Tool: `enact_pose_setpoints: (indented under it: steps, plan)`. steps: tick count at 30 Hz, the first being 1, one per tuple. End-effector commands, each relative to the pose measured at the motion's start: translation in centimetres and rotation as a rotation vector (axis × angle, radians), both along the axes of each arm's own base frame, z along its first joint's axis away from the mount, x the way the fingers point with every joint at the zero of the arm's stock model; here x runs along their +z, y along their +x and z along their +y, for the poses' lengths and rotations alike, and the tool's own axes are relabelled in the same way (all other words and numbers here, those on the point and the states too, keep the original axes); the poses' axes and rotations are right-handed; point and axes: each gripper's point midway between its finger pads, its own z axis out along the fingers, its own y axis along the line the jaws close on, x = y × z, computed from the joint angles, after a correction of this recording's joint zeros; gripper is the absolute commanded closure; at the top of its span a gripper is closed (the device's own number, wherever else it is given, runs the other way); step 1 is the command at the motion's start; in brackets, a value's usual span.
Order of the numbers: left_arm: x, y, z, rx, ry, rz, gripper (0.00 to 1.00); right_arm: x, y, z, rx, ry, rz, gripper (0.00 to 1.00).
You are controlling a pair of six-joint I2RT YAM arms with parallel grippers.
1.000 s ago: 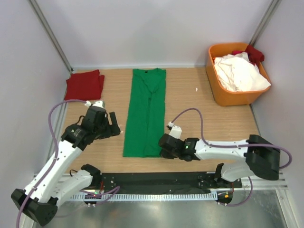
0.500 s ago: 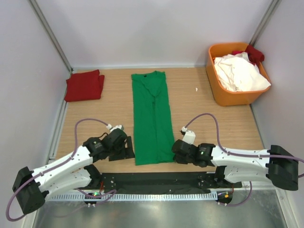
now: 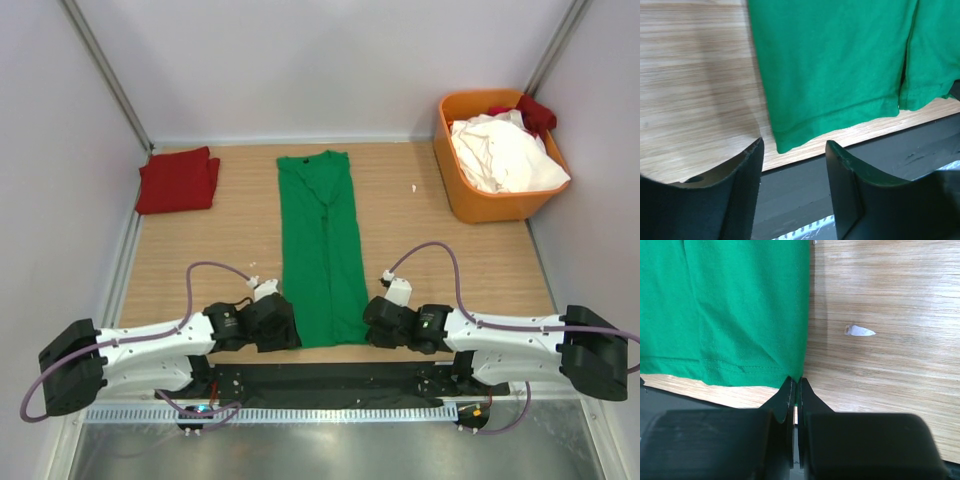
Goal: Fold and stack the t-shirts
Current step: Fold the tshirt
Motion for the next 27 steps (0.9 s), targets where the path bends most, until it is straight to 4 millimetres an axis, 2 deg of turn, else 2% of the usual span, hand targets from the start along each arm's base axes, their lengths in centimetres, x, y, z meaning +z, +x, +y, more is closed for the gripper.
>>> enact_pose_setpoints:
  steps: [1,7,12,14,15,16,17,21,22,25,27]
  plan:
    - [0.5,0.7,-1.5,0.043,-0.045,-0.039,0.47,0.2,0.2,0.5,0.003,0.019,-0.015,0.99]
    - [0.2,0.4,-1.8,0.048,-0.029,-0.042,0.67,0.0,0.0,0.5,0.006,0.023,-0.012,0.99]
    - [0.0,0.4,-1.7,0.051,-0.018,-0.046,0.74,-0.3,-0.1,0.3,0.006,0.018,-0.01,0.99]
    - [-0.2,0.5,-1.5,0.051,-0.01,-0.049,0.8,-0.3,-0.1,0.2,0.004,0.019,-0.007,0.99]
    - [-0.2,0.5,-1.5,0.053,-0.008,-0.049,0.84,-0.4,-0.1,0.2,0.003,0.018,-0.005,0.99]
    - [-0.1,0.5,-1.5,0.051,-0.009,-0.051,0.94,-0.5,-0.2,0.2,0.005,0.017,-0.003,0.99]
    - [-0.1,0.6,-1.5,0.052,-0.009,-0.054,1.0,-0.4,-0.2,0.2,0.008,0.019,-0.003,0.99]
    - [0.6,0.6,-1.2,0.044,0.011,-0.06,1.0,0.1,-0.5,0.5,0.018,0.033,0.002,0.99]
    - [0.5,0.3,-0.3,0.037,0.057,-0.048,1.0,0.4,-0.6,0.6,0.022,0.038,0.002,0.99]
    - [2.6,0.3,-0.1,0.017,0.096,-0.063,1.0,2.0,-0.8,0.9,0.024,0.051,-0.005,0.99]
    - [4.6,0.3,0.4,0.014,0.112,-0.08,1.0,3.5,-0.4,1.1,0.023,0.057,-0.028,0.99]
